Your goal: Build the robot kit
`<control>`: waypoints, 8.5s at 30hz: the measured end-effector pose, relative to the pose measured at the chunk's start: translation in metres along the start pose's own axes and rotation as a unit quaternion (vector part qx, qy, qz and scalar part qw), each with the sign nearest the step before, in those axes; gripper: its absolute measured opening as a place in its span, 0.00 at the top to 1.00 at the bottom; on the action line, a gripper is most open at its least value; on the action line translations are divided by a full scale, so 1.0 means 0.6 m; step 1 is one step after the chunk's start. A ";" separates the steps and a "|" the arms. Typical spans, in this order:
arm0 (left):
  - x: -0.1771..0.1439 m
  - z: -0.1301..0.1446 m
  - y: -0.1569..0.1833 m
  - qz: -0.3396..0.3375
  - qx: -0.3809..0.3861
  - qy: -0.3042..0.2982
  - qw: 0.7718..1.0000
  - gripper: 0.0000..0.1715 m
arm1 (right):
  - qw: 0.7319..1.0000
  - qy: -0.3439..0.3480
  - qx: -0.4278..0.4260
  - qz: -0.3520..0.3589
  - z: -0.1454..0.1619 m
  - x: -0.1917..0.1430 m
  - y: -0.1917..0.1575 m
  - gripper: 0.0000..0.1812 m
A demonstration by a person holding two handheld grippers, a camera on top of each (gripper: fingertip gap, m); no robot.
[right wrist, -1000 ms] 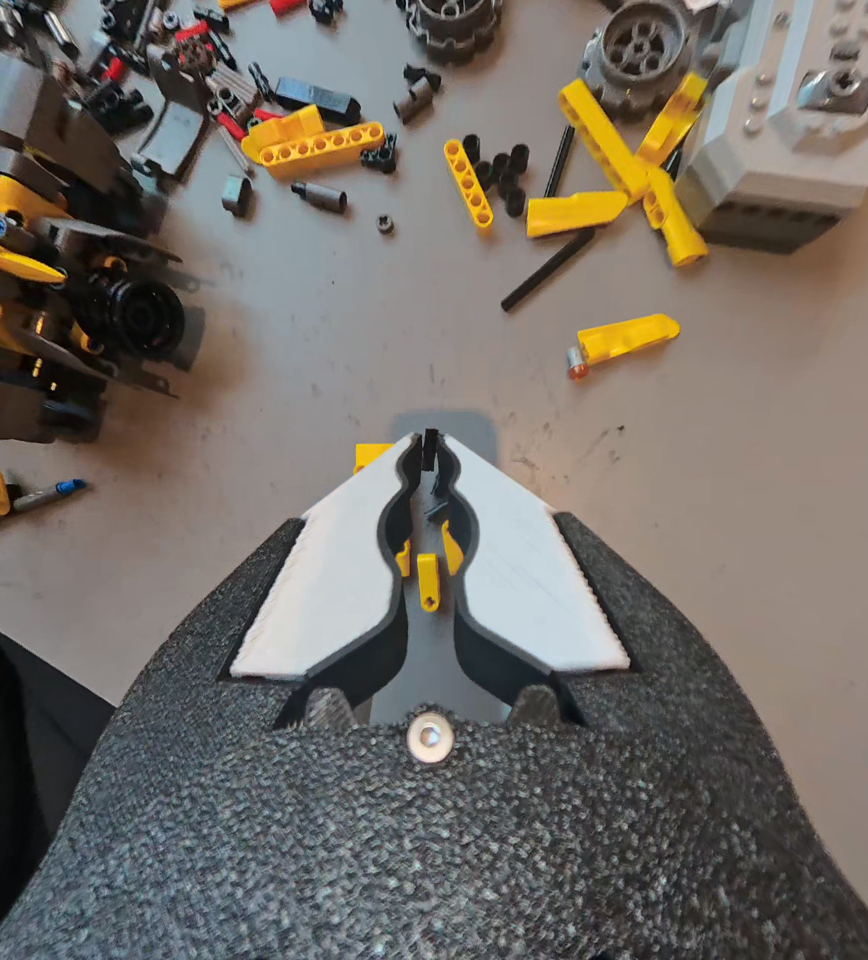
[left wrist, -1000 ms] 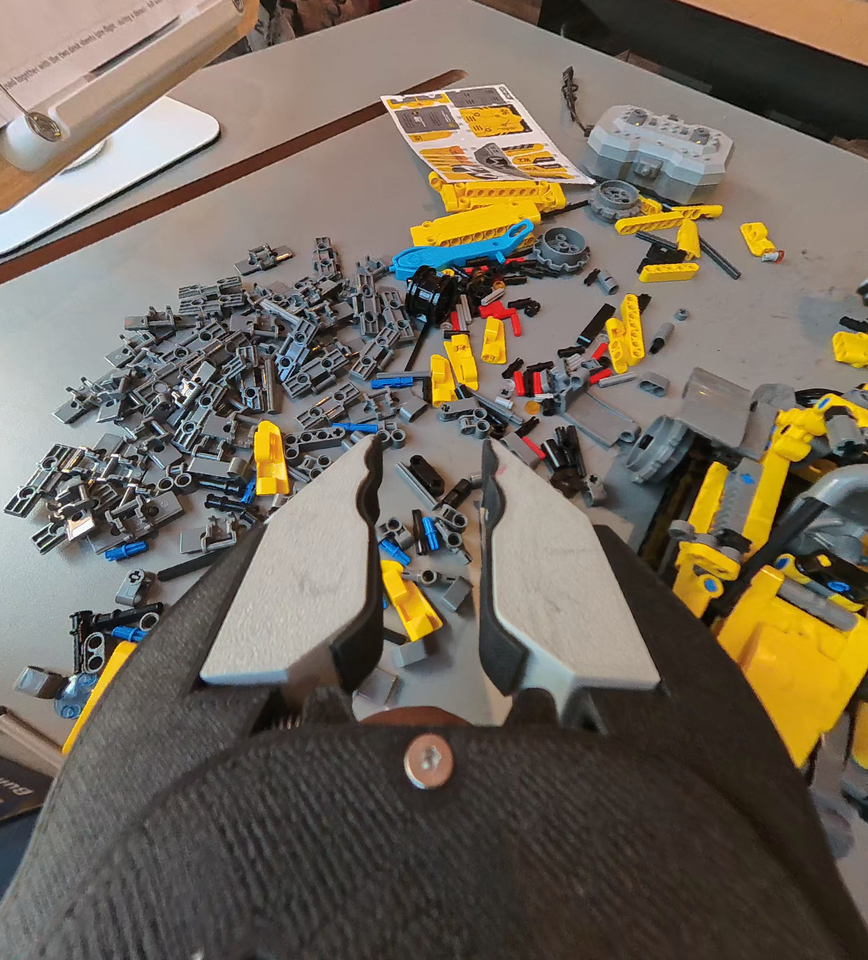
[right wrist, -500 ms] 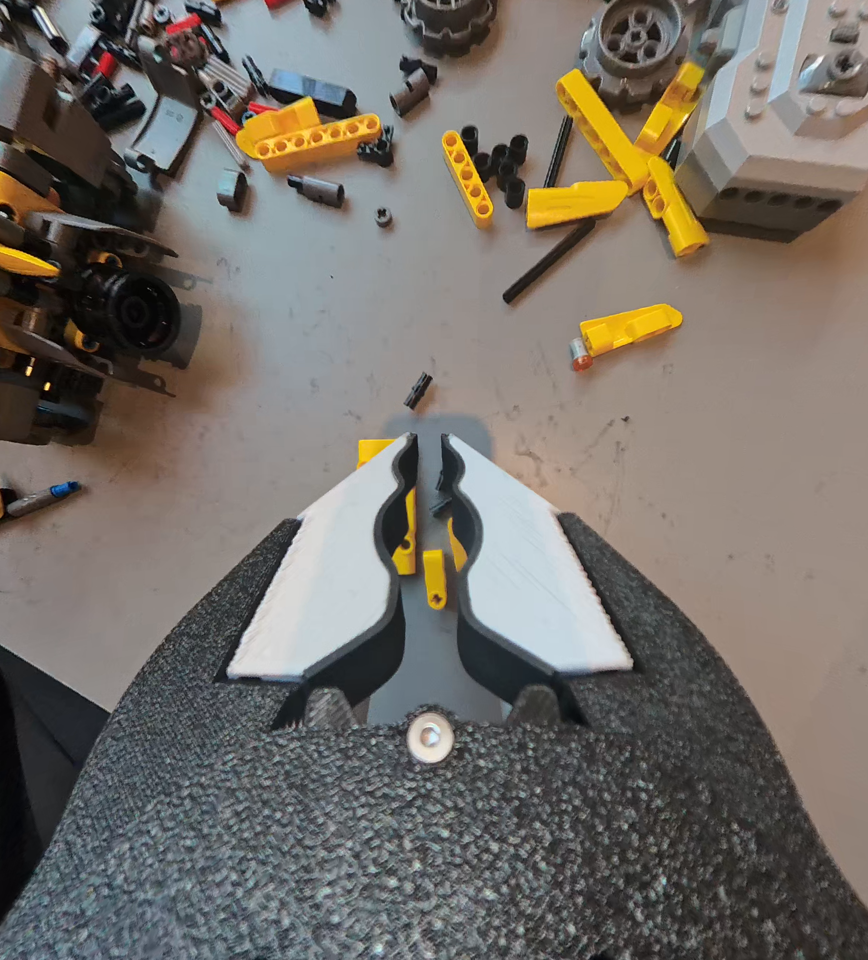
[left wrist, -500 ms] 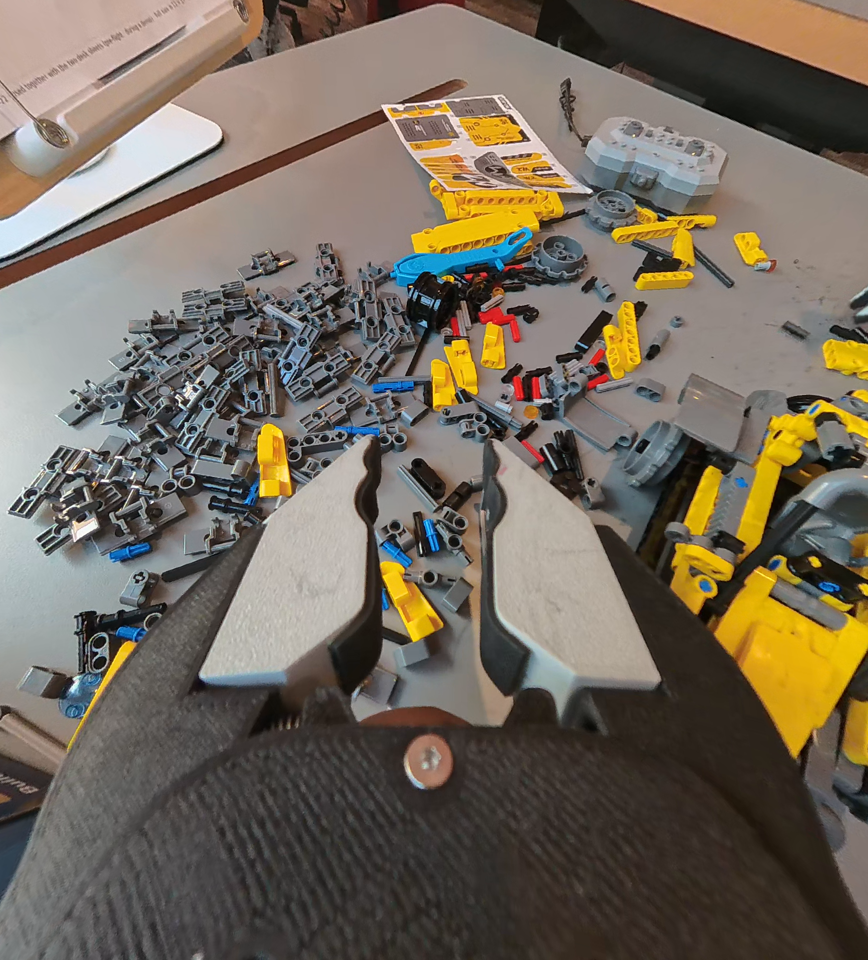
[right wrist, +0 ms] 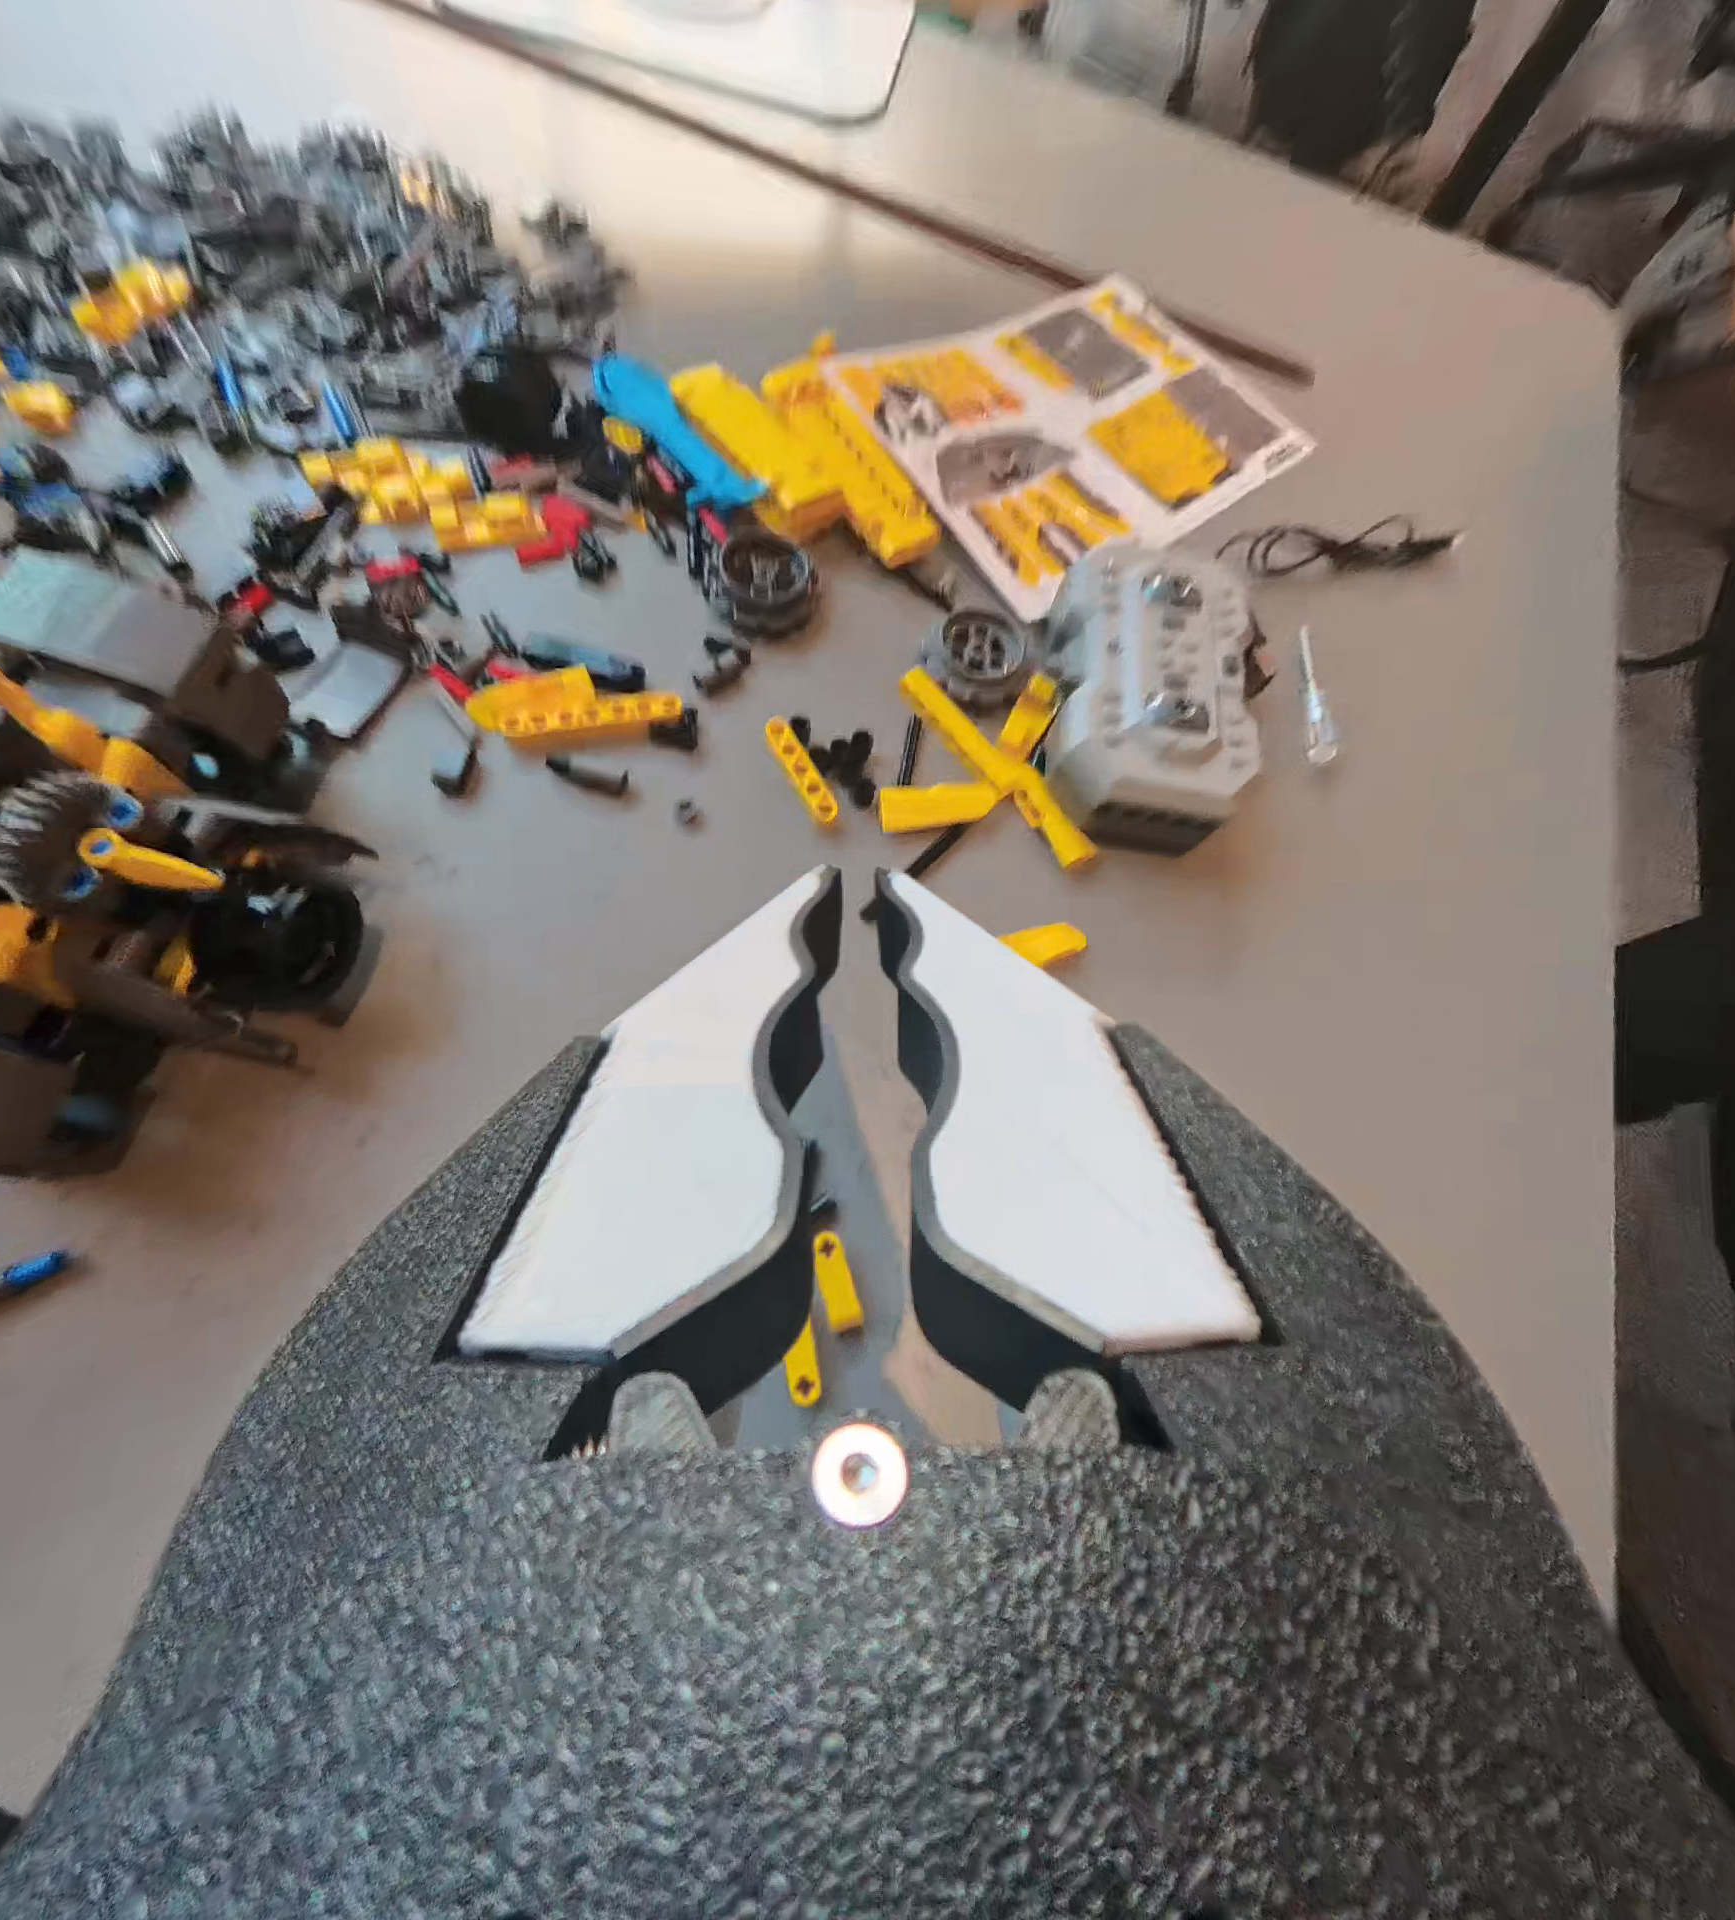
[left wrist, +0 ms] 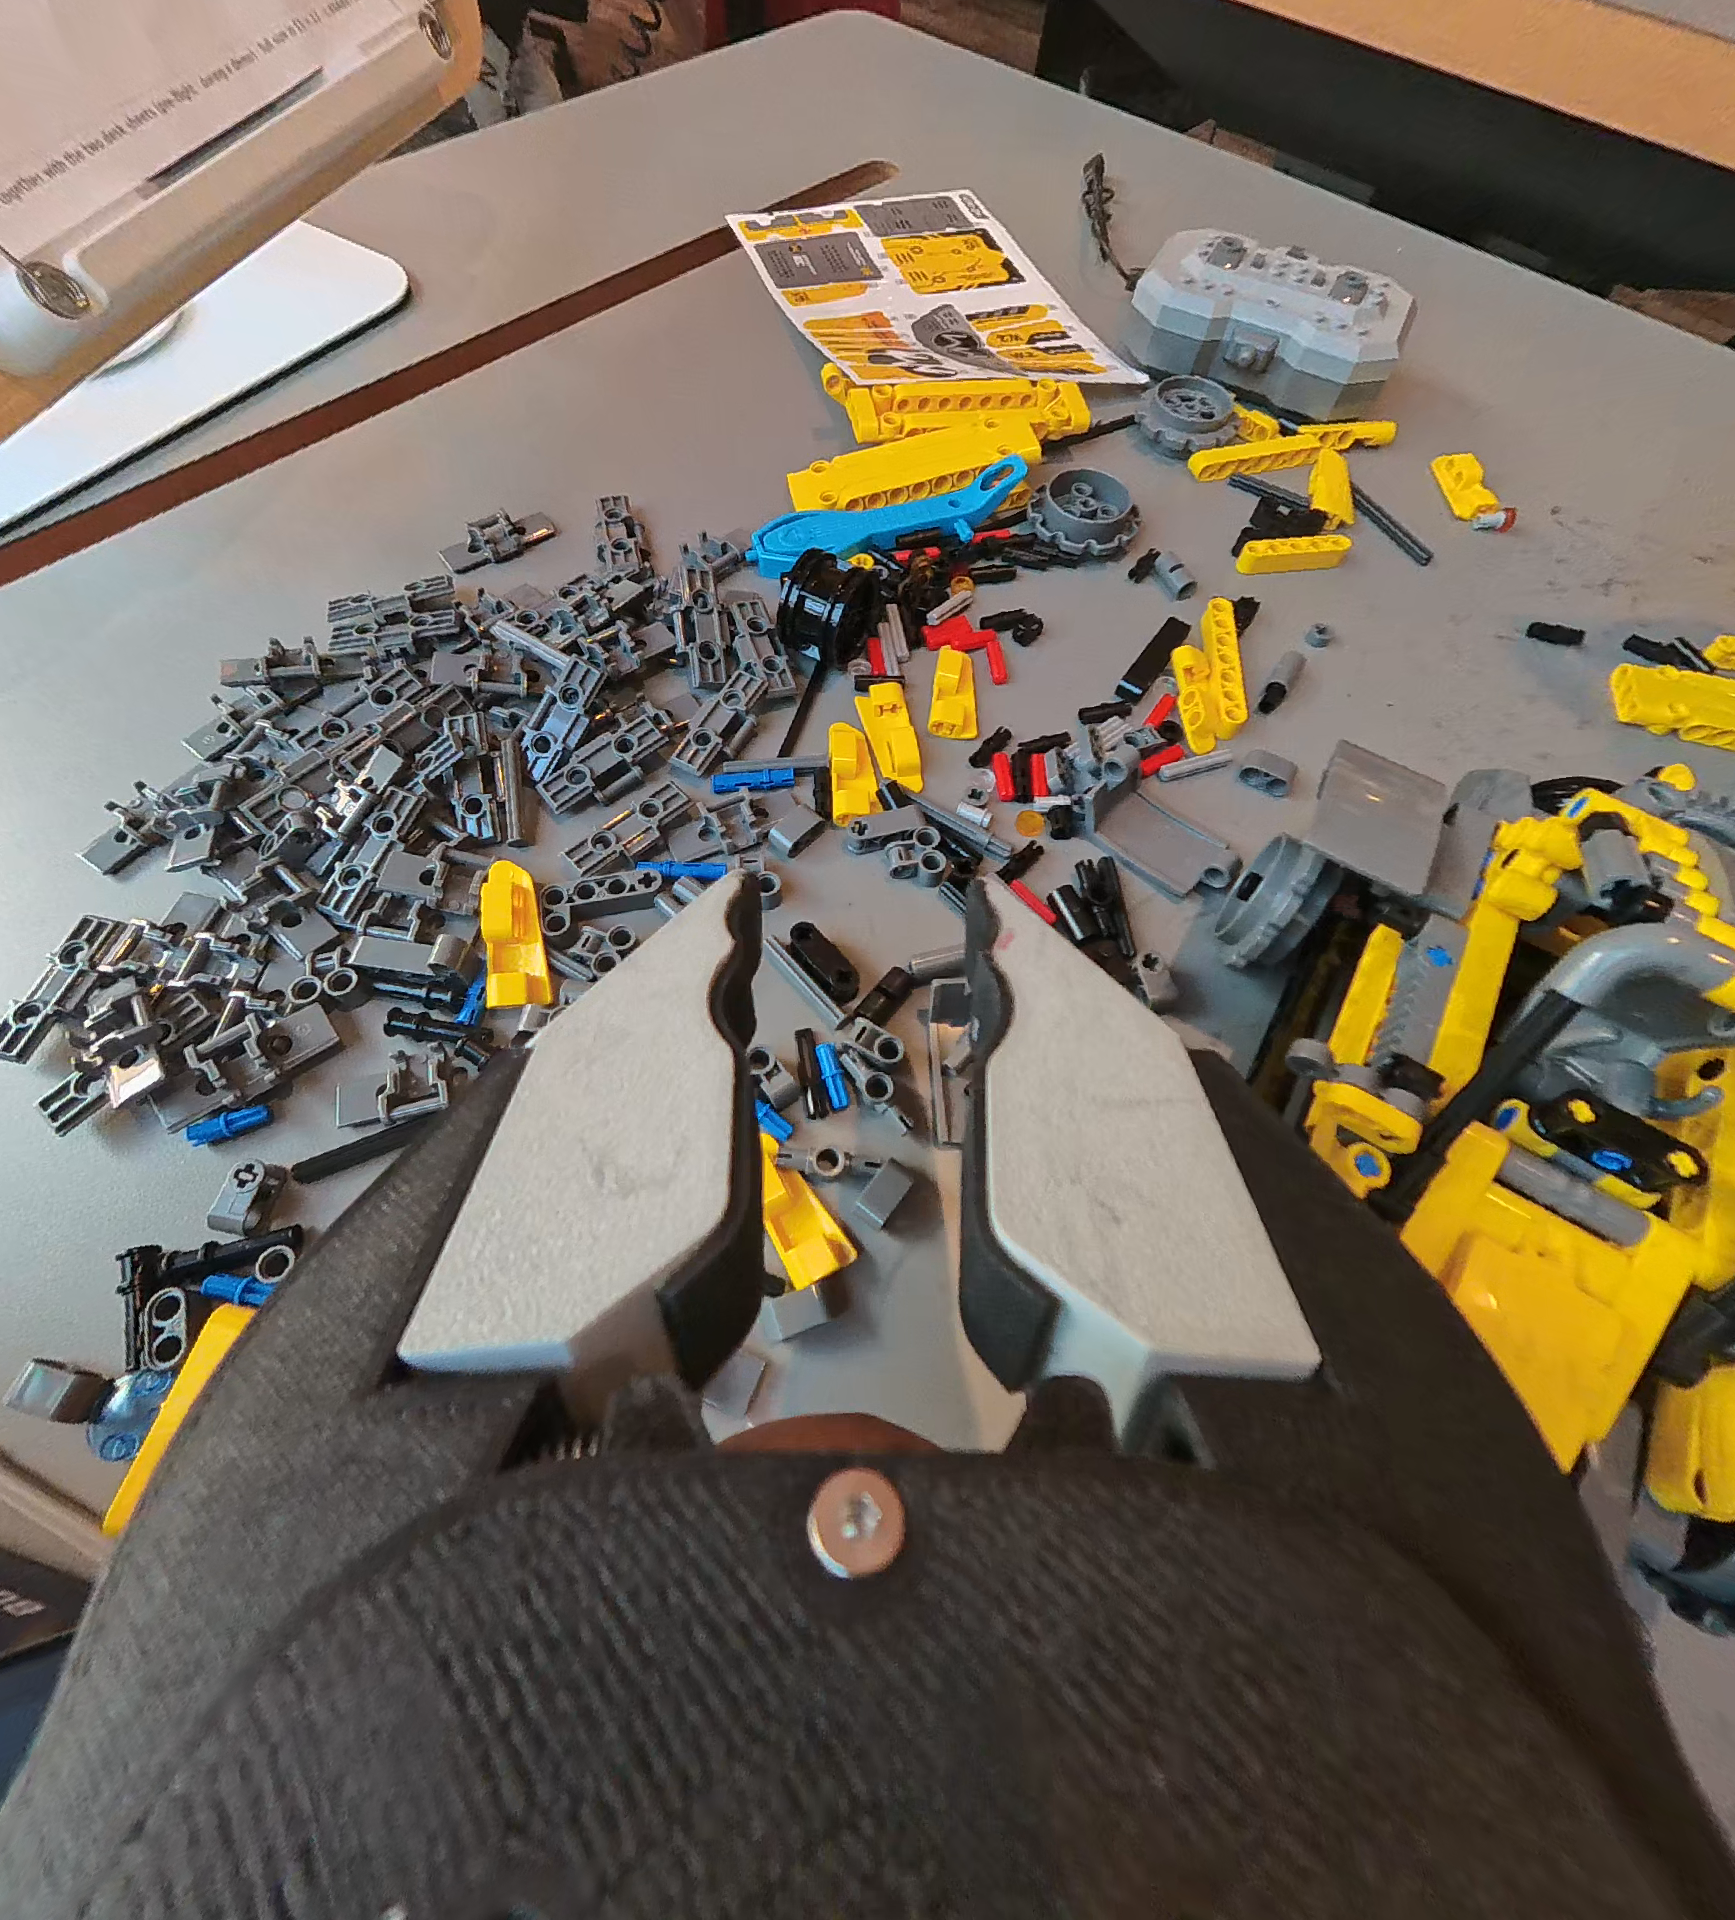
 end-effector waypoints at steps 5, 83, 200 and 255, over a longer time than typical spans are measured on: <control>-0.001 -0.002 0.001 0.003 -0.002 0.002 1.000 0.79 | 1.000 0.001 0.007 -0.015 -0.014 0.003 -0.007 0.89; 0.003 0.005 -0.017 -0.013 -0.033 -0.002 0.999 0.78 | 0.963 -0.230 0.061 -0.127 0.097 0.090 0.080 0.89; 0.001 0.000 -0.024 -0.020 -0.051 0.013 0.998 0.76 | 0.978 0.169 0.004 -0.119 -0.134 0.219 -0.094 0.72; -0.039 0.068 -0.074 -0.006 0.048 -0.202 0.978 0.90 | 0.983 0.141 -0.047 -0.111 -0.111 0.204 -0.141 0.92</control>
Point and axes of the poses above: each gripper's, where its closed fingertips meet, x out along the fingers, z out of its underside, y = z × x across the jaws, the point moved 6 cm from there along -x, back along the fingers, and after that the axes turned 6 degrees about y, right-handed, at the moved point
